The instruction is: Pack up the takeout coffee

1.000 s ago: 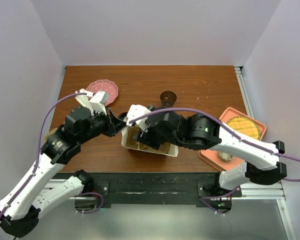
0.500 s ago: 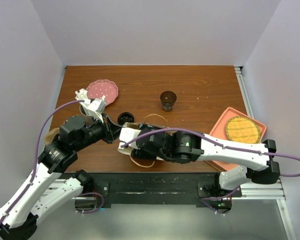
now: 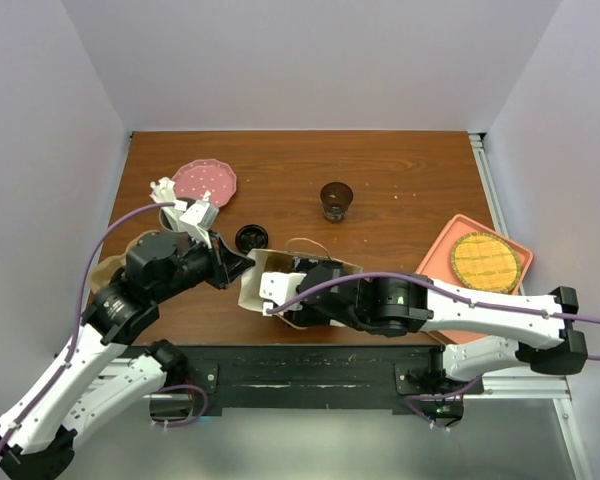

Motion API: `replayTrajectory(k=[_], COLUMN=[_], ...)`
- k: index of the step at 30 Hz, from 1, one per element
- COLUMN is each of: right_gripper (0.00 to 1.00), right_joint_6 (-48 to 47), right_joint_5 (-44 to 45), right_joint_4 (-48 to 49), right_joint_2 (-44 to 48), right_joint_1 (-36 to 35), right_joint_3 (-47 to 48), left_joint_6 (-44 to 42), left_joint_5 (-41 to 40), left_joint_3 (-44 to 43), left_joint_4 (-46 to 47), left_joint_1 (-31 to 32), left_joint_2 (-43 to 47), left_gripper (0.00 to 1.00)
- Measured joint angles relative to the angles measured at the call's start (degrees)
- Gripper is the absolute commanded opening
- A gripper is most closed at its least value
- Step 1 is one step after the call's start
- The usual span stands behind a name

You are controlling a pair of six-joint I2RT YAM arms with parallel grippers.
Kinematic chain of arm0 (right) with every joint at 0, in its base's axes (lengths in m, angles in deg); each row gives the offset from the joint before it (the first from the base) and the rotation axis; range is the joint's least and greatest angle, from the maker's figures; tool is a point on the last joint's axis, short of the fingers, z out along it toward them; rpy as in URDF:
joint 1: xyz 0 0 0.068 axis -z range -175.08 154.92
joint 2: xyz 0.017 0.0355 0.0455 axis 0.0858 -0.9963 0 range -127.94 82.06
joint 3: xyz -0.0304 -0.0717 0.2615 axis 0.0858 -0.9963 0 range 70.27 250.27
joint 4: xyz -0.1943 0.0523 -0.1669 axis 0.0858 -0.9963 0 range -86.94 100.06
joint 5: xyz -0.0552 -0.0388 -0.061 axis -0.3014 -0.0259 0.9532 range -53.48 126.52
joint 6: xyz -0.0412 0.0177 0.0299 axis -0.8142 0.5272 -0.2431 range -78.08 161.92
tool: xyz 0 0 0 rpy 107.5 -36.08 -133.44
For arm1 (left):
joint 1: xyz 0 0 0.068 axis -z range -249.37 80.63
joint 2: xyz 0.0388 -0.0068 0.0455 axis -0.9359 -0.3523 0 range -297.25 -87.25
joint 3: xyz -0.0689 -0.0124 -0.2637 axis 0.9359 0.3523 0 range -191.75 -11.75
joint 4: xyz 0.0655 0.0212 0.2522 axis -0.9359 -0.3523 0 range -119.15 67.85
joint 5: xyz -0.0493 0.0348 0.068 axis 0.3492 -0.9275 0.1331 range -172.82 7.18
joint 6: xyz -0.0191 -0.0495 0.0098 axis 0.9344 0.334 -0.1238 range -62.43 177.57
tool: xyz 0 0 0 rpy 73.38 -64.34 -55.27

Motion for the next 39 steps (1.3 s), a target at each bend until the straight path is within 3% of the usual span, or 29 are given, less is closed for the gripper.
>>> replayTrajectory(k=[19, 39], right_gripper=[0.35, 0.34], right_joint_6=[-1.81, -1.44], right_joint_5=[-0.07, 0.59], right_joint_4=[-1.18, -1.42], right_joint_2=[-5.27, -5.92], right_joint_1=[0.24, 2.80], right_joint_3=[0.00, -3.65], left_joint_6=[-0.76, -7.85], left_joint_5=[3.15, 2.45], left_joint_3=[0.44, 1.49], left_joint_4=[-0.28, -1.49], left_joint_1=[0.00, 0.00], left_joint_2=[2.89, 4.96], left_gripper=[0.00, 0.00])
